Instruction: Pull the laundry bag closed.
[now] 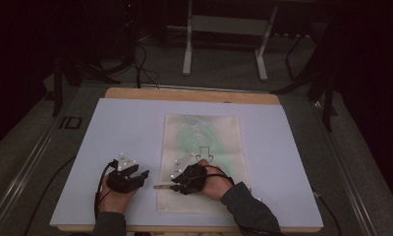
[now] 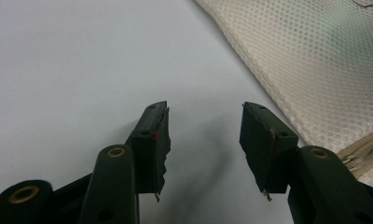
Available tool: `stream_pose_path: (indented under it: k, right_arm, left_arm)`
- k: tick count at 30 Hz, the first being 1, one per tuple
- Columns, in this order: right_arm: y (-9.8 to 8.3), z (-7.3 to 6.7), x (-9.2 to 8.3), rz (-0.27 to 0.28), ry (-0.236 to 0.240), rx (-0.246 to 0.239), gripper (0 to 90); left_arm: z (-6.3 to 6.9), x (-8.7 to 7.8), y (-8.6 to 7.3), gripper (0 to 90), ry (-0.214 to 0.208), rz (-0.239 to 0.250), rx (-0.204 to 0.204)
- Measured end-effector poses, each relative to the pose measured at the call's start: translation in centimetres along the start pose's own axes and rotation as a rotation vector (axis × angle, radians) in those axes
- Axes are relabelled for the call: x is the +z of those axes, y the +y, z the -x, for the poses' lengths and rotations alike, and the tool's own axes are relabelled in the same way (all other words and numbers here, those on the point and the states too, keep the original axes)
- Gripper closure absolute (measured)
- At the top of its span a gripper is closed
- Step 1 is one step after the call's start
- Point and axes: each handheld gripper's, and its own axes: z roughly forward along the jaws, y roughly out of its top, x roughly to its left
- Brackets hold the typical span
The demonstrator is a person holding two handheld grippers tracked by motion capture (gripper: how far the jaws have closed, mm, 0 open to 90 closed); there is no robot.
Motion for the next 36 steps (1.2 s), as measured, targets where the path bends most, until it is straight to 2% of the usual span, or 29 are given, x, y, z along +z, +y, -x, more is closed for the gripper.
stream_pose_path:
  k: [19, 36]
  right_arm:
    - [1.9, -0.3, 2.0, 0.025, 0.03, -0.012, 73.9]
    - [3.8, -0.3, 4.4, 0.001, 0.043, -0.005, 74.6]
  left_arm:
    - [-0.5, -0.3, 0.0, 51.3, 0.009, 0.009, -0.013]
    - [-0.6, -0.4, 0.0, 51.3, 0.013, 0.013, -0.017]
